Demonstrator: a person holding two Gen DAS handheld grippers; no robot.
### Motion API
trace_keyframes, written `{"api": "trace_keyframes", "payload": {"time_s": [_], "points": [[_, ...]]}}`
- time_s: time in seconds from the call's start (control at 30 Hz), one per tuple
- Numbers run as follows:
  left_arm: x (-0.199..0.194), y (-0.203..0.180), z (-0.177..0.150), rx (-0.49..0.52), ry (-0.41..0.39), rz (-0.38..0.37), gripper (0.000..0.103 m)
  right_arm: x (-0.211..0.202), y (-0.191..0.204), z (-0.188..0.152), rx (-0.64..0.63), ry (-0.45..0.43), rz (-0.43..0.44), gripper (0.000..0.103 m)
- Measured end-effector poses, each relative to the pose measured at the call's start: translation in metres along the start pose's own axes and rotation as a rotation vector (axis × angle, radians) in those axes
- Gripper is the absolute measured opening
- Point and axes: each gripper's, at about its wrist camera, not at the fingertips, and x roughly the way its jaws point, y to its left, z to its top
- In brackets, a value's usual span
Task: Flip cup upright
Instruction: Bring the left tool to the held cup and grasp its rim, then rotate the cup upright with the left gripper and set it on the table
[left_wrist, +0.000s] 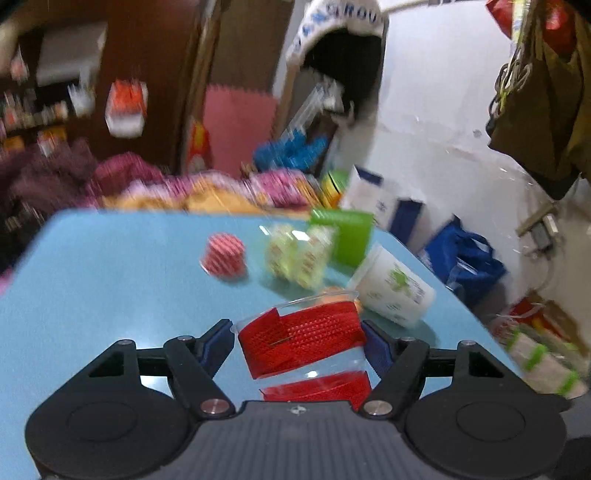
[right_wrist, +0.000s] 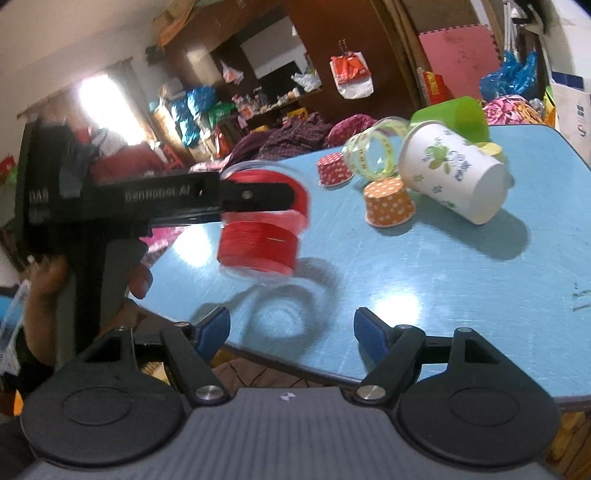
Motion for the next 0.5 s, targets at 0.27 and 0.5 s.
{"api": "trace_keyframes", "payload": {"time_s": [0.27, 0.5], "points": [[-0.009, -0.005, -0.031, 0.131, -0.262, 0.133, 0.077, -0.014, -0.014, -0.001, 0.041, -0.079, 0.018, 0.076], [-0.009, -0.029, -0.058, 0.282, -0.391, 0.192, 0.077, -0.022, -0.018, -0.001, 0.041, -0.121, 0.01, 0.076]]}}
